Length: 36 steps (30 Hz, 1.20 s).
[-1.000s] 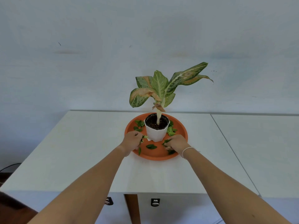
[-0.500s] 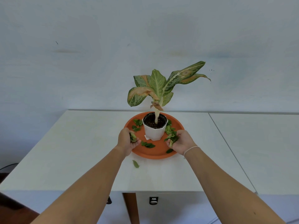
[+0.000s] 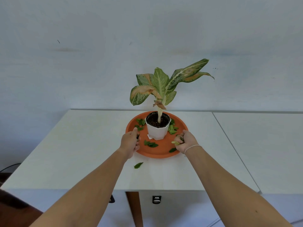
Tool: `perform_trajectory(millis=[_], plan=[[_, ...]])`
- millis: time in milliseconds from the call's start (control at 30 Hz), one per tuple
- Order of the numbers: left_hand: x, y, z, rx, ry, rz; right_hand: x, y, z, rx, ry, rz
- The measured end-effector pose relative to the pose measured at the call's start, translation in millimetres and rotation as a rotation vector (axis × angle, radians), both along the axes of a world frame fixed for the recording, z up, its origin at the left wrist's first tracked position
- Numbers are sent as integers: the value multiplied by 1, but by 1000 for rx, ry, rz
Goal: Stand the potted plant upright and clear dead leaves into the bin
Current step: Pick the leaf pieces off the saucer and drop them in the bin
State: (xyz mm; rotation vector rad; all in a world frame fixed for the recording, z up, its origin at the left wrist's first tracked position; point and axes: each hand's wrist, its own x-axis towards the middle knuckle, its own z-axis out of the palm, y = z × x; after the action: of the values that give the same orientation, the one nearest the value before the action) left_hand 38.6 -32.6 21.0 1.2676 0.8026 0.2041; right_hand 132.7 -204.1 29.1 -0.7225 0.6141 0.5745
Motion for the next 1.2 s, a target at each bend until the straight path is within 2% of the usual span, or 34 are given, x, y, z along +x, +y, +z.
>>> perform_trajectory(millis=[233, 500, 567, 700, 800, 900, 1067, 1200], plan=[[-12, 3, 1, 142, 22, -95, -1, 6, -4, -83, -94, 129], [-32, 16, -4, 100, 67, -178, -3, 11, -2, -273, -173, 196], [-38, 18, -6, 191, 129, -234, -4, 13, -1, -370, -221, 228], [-49, 17, -14, 494, 201, -382, -2, 17, 3, -509, -339, 254], [-58, 15, -22, 703, 195, -552, 0, 20, 5, -572, -402, 226], [-64, 15, -26, 915, 271, -738, -1, 23, 3, -593, -407, 213], [-60, 16, -25, 950, 274, -829, -5, 23, -4, -604, -397, 193], [-60, 18, -26, 1055, 250, -899, -5, 20, -5, -603, -398, 199]])
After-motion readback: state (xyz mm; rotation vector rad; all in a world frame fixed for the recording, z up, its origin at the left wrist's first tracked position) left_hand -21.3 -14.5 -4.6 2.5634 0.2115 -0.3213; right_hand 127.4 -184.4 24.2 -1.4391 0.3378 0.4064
